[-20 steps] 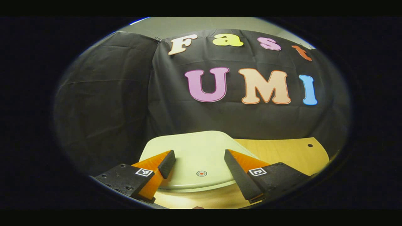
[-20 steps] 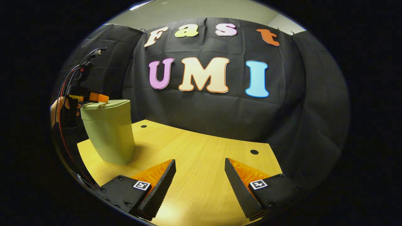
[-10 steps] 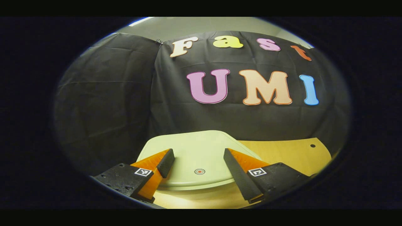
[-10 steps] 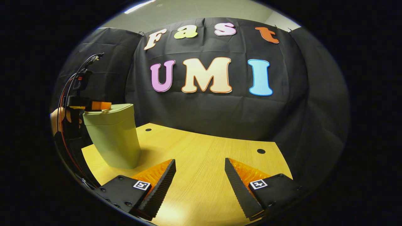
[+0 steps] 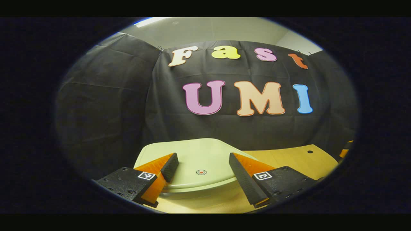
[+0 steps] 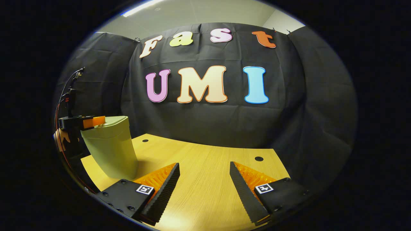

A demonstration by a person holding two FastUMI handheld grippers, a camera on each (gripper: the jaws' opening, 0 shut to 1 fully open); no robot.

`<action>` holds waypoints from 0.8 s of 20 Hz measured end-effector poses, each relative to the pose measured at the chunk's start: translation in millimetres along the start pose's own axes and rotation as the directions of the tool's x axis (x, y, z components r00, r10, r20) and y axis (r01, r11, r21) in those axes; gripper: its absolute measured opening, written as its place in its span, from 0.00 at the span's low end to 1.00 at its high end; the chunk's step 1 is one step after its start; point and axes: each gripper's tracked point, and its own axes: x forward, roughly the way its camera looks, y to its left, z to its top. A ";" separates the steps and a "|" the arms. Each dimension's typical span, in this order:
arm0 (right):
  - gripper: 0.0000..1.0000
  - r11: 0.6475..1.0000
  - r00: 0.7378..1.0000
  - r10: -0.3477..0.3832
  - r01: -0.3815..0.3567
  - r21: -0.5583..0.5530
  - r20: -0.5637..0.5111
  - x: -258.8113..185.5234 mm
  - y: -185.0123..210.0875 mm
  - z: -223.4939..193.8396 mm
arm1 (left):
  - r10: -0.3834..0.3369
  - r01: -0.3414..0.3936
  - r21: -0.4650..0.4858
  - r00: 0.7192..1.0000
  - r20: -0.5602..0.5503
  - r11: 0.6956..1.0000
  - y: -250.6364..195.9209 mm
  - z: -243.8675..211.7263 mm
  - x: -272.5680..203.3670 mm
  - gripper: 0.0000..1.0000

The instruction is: Press the lid of the desktop garbage bin to open it, pick up the crumpled paper on the desktop and throw it into the bin, then pick up the pop can on the desktop and drop it into the bin, and finally close the garbage bin lid.

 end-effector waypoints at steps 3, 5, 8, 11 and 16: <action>0.99 1.000 0.999 -0.017 0.017 -0.009 0.040 -8.5 -2.8 14.1 | -0.063 0.060 0.041 0.996 0.070 0.997 -27.1 26.9 -8.6 0.92; 0.98 0.999 0.997 -0.031 0.032 -0.008 0.066 -16.2 -6.6 24.1 | -0.117 0.113 0.045 0.988 0.103 0.993 -54.1 36.2 -15.4 0.93; 0.99 0.998 0.991 -0.065 0.064 0.011 0.113 -30.3 -18.1 41.4 | -0.185 0.183 0.020 0.976 0.120 0.983 -97.6 42.0 -27.0 0.93; 0.98 0.994 0.982 -0.106 0.100 0.043 0.157 -47.1 -31.3 57.3 | -0.253 0.254 0.012 0.956 0.149 0.967 -140.7 40.0 -41.0 0.92; 0.98 0.981 0.956 -0.190 0.177 0.076 0.224 -76.7 -60.4 75.8 | -0.367 0.370 0.015 0.915 0.170 0.929 -205.6 35.9 -65.6 0.93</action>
